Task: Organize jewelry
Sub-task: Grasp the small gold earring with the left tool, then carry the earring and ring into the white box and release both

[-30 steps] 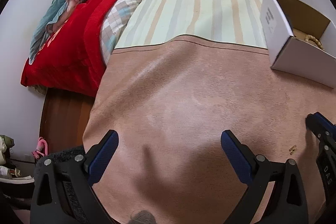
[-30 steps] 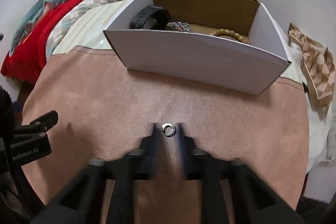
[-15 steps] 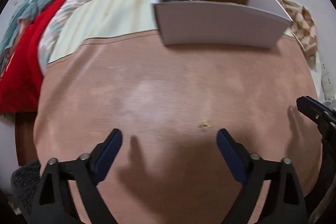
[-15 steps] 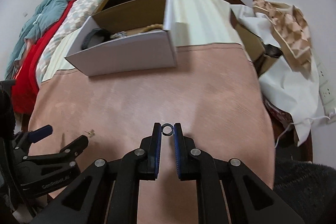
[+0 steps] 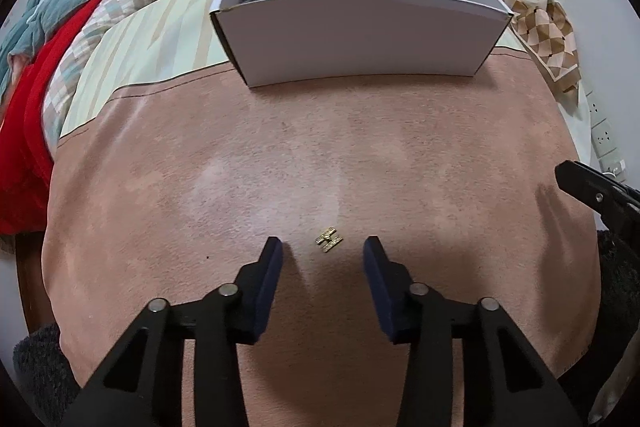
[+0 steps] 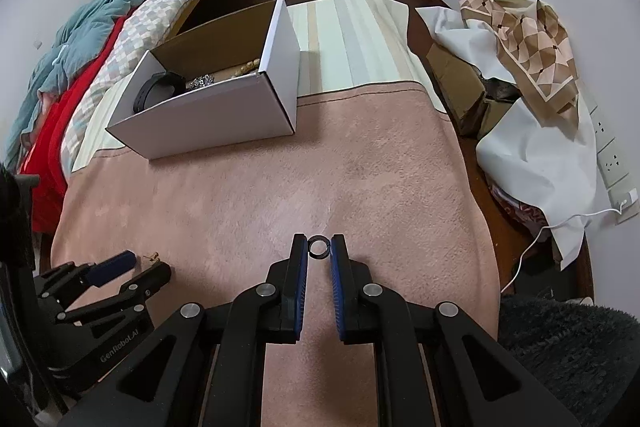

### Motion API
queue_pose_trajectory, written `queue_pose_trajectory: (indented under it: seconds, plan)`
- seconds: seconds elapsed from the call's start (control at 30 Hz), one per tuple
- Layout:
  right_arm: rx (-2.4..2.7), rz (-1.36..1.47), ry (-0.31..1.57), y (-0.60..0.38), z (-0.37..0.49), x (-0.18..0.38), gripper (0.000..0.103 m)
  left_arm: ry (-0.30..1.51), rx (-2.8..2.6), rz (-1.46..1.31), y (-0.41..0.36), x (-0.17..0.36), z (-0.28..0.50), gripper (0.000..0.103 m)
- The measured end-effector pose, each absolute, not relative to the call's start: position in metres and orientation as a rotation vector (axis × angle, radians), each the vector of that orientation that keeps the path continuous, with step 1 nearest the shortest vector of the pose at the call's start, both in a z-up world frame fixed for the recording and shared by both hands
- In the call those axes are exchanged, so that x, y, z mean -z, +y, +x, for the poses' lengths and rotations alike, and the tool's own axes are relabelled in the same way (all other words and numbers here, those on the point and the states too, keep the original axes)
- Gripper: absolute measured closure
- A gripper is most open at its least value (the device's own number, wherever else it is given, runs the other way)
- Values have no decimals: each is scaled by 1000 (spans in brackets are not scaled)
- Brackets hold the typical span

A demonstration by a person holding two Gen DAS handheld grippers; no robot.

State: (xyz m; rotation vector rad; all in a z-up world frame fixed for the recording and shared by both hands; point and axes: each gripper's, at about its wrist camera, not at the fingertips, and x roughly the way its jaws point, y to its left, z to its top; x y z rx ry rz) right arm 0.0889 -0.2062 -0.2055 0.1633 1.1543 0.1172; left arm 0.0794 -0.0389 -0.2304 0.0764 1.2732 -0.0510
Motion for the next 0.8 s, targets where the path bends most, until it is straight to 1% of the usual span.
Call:
queue_pose_trajectory:
  seconds: [0.1, 0.23, 0.3, 0.37, 0.63, 0.8]
  plan:
    - [-121, 165, 1159, -206, 90, 207, 91, 1269, 60, 82, -39, 230, 82, 74]
    - [-121, 174, 1158, -206, 90, 208, 91, 1264, 64, 93, -39, 231, 91, 77]
    - [-120, 178, 1156, -206, 90, 208, 91, 1263, 71, 91, -39, 231, 93, 83]
    - [-118, 182, 1150, -207, 90, 206, 91, 1263, 81, 94, -42, 231, 93, 92]
    - [-130, 197, 1121, -208, 91, 193, 91, 1239, 94, 117, -44, 225, 92, 92]
    - [-155, 216, 1087, -204, 94, 173, 91, 1192, 102, 96, -41, 200, 96, 92]
